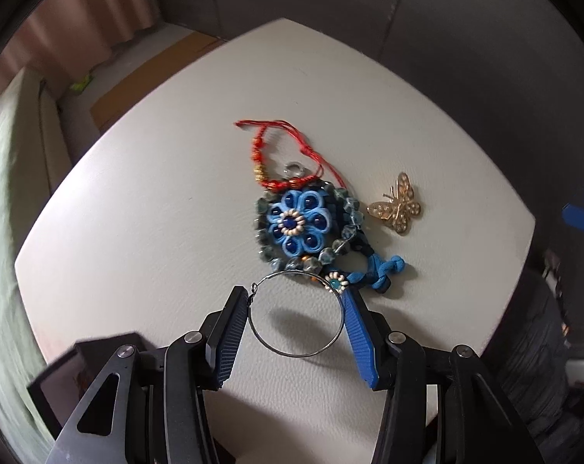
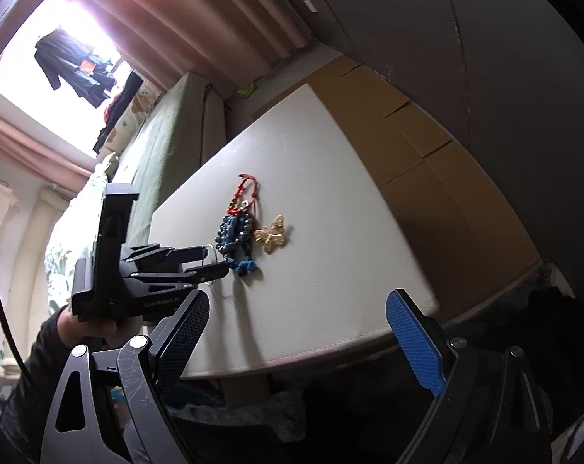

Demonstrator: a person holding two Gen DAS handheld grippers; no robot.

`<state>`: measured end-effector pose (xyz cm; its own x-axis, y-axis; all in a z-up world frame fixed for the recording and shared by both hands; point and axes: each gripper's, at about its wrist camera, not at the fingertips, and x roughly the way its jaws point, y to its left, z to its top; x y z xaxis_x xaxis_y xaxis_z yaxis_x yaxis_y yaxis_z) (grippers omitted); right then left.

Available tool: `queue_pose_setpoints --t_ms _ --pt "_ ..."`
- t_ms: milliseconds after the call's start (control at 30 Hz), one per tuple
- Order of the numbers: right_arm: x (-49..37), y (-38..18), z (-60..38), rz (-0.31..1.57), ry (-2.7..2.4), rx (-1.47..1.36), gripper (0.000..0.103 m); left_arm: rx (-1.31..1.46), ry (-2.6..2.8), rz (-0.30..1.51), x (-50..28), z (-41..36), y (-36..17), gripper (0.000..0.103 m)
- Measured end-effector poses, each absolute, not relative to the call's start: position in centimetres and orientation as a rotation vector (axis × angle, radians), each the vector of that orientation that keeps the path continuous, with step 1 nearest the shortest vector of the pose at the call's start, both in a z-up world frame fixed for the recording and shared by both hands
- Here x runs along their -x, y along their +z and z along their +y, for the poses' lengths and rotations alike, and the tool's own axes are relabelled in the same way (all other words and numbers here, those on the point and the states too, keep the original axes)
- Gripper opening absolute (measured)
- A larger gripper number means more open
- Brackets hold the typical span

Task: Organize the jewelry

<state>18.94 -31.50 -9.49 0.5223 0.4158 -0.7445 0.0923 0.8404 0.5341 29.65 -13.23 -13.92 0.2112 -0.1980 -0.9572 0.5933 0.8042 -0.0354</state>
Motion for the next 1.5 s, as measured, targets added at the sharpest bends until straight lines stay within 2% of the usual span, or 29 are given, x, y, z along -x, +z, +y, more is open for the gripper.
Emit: queue_pose_setpoints --t_ms 333,467,667,733,900,1133,1267,1467,1500 --pt "-21.4 -10.1 -30.3 1.019 0.236 -0.609 0.094 -0.197 -0.486 1.181 -29.1 -8.2 -9.4 0.051" --pt "-23.1 -9.9 -29.4 1.022 0.257 -0.613 0.089 -0.153 -0.454 1.154 -28.8 -6.2 -8.1 0.051" --pt "-25.9 -10.5 -27.1 1.071 0.308 -0.615 0.070 -0.105 -0.381 1.115 -27.7 -2.8 -6.2 0.051" --pt "-26.9 -10.9 -26.3 1.090 0.318 -0.606 0.061 -0.084 -0.362 1.104 -27.4 -1.6 -5.8 0.051" --pt "-29.3 -12.3 -24.2 1.151 0.302 -0.556 0.030 -0.048 -0.311 1.072 -26.3 1.2 -4.5 0.051" --pt "-31.6 -13.7 -22.3 1.200 0.270 -0.482 0.030 -0.004 -0.230 1.061 -25.5 4.4 -3.8 0.051" --pt "-32.4 -14.4 -21.6 1.225 0.247 -0.442 0.020 0.007 -0.195 1.052 -24.7 5.7 -3.7 0.051" --pt "-32.9 -15.0 -20.7 1.247 0.191 -0.361 0.016 0.029 -0.172 1.047 -23.6 7.2 -3.6 0.051" --pt "-33.0 -14.9 -20.4 1.254 0.192 -0.342 0.012 0.032 -0.170 1.046 -23.5 7.3 -3.6 0.051"
